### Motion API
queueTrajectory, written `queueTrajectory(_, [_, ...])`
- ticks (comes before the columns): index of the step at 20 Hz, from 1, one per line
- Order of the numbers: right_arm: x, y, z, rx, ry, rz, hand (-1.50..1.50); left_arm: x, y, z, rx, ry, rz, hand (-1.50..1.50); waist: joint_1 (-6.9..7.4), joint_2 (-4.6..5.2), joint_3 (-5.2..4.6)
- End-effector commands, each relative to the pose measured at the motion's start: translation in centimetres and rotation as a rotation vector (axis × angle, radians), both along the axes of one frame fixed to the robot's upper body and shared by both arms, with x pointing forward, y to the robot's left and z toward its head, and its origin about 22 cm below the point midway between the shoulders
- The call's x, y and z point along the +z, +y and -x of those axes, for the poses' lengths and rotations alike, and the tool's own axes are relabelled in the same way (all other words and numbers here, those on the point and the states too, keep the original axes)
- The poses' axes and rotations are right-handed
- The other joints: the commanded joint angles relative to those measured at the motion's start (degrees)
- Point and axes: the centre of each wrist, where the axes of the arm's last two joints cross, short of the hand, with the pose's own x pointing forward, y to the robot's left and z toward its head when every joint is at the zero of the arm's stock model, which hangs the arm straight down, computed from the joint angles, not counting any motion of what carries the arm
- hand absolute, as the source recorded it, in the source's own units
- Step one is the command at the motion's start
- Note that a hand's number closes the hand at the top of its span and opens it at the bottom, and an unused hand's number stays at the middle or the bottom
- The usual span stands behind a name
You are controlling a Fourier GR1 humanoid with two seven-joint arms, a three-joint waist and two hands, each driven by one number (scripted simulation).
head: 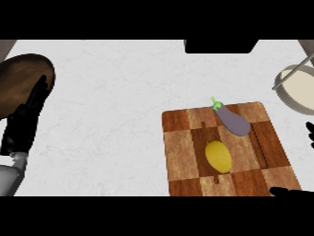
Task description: Pick the lemon from the cutting board and place it in the tiered basket
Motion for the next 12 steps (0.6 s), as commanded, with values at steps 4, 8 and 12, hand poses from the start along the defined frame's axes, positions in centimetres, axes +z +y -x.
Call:
queueTrajectory(4, [5.5,3.4,-2.3,0.057,0.198,0.130,-1.50,-0.1,-0.9,-0.8,-0.015,-0.009,-0.011,0.00,1.08,0.23,0.15])
queueTrajectory(8, [7.5,5.7,-4.8,0.017,0.249,0.123,-1.50,-0.4,-1.9,-0.2,-0.021,-0.001,-0.010,0.00,1.49,0.16,0.16])
queueTrajectory(12, [3.5,5.7,-6.7,0.025,0.375,0.116,-1.50,-1.1,-1.1,0.3,-0.016,0.002,-0.008,0.00,1.39,0.15,0.22])
